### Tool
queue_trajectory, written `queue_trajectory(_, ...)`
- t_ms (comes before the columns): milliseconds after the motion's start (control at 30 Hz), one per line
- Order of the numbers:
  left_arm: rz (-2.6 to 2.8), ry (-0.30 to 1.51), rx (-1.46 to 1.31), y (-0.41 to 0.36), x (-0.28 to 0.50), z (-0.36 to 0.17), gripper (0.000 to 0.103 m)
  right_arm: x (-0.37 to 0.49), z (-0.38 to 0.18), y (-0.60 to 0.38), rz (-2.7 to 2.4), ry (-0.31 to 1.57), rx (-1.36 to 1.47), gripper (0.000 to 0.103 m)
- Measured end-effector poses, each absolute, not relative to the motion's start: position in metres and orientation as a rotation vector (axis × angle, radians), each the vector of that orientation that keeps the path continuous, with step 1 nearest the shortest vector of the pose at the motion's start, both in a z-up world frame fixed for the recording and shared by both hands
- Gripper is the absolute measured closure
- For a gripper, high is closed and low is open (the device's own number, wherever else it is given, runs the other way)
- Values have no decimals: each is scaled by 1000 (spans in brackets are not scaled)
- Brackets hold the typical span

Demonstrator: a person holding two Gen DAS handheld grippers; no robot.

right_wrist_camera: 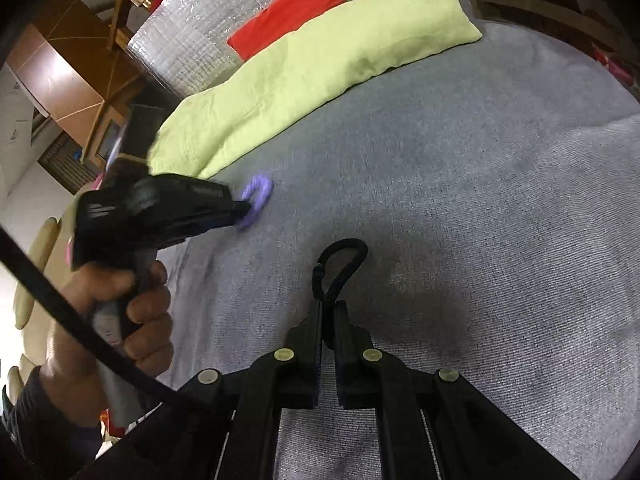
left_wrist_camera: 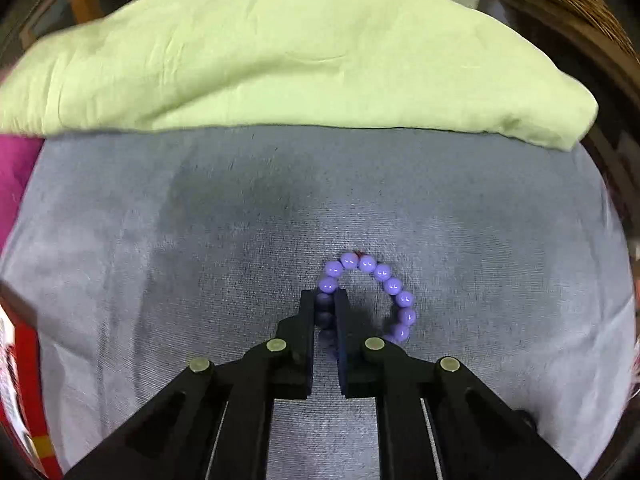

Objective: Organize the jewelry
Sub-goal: 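Grasp the black hair tie with the right tool while the left tool grasps the purple bead bracelet, then carry the purple bracelet and black hair tie over to the tray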

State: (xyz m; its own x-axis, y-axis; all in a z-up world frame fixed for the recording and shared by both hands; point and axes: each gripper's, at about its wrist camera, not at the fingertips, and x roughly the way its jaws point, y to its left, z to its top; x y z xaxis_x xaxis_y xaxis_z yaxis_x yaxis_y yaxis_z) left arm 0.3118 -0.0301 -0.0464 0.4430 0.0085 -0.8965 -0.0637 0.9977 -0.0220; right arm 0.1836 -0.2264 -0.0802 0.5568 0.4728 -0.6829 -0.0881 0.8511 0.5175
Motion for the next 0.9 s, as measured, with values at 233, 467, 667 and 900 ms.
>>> queue_trajectory(233,-33,1042,-71,-12,230,-27,94,177,-75,-227,330,903,439,97)
queue_trajectory(467,-65,953,-103,7,131,-5,94,148,-55,-220,306,881,389,97)
queue_trajectory(667,-19,954,-88,16,90,-4,94,97,-38,-193,330,890,348,97)
queue_trajectory(900,55,964,-94,38,61,-10,94,71,-29,-161,325,907,267,97)
